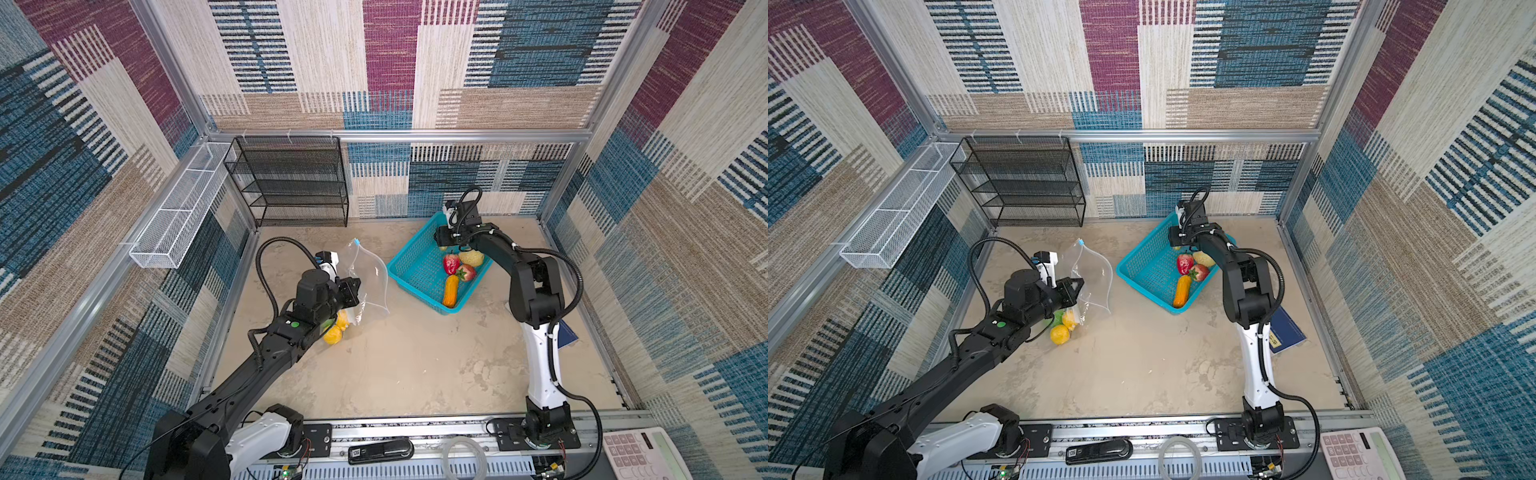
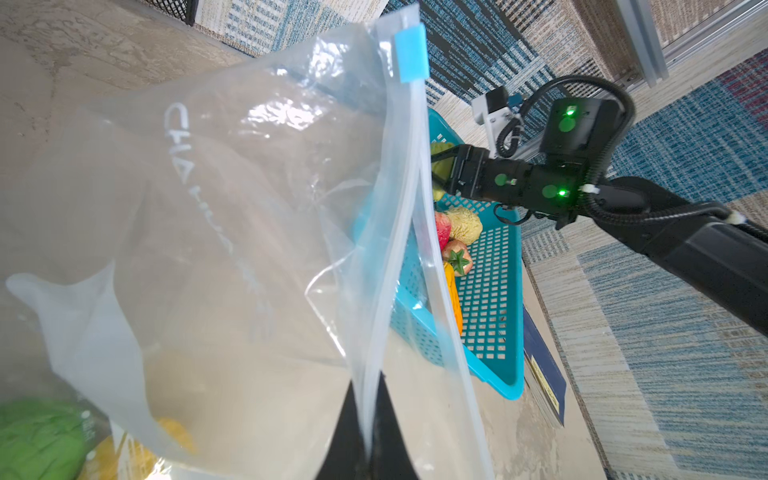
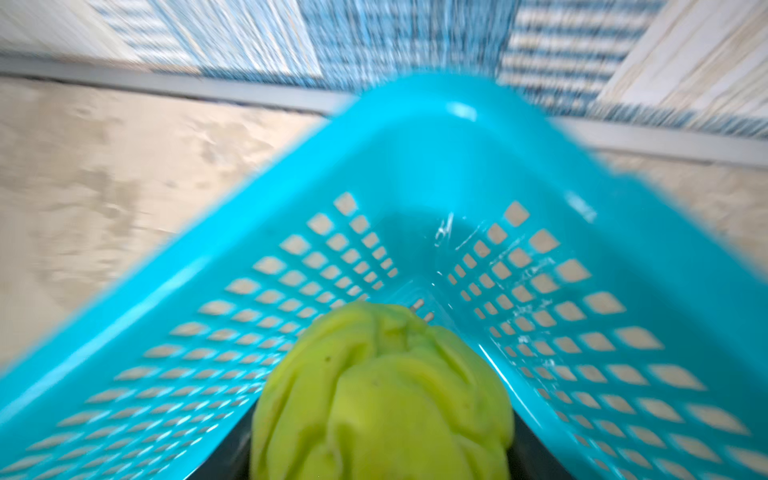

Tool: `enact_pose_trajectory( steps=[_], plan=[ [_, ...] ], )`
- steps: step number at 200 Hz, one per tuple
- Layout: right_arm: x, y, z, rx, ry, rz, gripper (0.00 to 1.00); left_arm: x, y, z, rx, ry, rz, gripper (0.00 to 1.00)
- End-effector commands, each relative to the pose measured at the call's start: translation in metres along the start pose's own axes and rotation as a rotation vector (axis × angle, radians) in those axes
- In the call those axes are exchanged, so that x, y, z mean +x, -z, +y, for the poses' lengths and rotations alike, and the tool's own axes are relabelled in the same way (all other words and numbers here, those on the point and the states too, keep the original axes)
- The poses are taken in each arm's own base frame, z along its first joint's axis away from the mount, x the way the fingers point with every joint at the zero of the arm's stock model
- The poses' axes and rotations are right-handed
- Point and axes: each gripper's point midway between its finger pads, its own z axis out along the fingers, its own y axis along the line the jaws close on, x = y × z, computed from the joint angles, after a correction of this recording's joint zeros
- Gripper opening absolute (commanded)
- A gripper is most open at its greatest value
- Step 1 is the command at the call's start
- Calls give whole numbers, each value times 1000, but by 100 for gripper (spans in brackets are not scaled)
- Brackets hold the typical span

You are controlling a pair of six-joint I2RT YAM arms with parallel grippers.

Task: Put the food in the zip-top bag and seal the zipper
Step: 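Lower the right gripper into the basket and grasp the green chayote, then carry the green chayote into the bag mouth and release it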

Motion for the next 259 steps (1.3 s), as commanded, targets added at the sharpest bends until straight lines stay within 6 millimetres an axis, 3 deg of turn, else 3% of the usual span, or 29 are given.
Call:
enact_pose_trajectory(
  steps=[1, 18, 51, 79, 122, 166, 186, 209, 259],
  plan=[
    [-29, 30, 21, -91, 19, -94, 58, -6, 1, -3, 13, 6, -30, 0],
    [-31, 55, 42, -194, 33, -118, 58, -7, 0, -3, 9, 1, -32, 0],
    [-28, 112, 101, -471, 96, -173, 56, -7, 0, -1, -2, 7, -36, 0],
    [-4, 147, 150, -639, 182, -170, 55, -7, 0, -1, -2, 14, -35, 0],
    [24, 178, 224, -770, 331, -167, 54, -8, 1, -1, -7, 12, -34, 0],
    [28, 211, 279, -916, 421, -212, 54, -9, 1, -3, -2, 11, -30, 0],
    [34, 216, 298, -967, 442, -219, 54, -9, 2, -3, 0, 13, -31, 0],
    [40, 209, 311, -989, 444, -209, 53, -8, 3, -3, -1, 15, -30, 0],
    [50, 173, 313, -911, 400, -164, 53, -10, 10, -4, 0, 14, -40, 0]
  ],
)
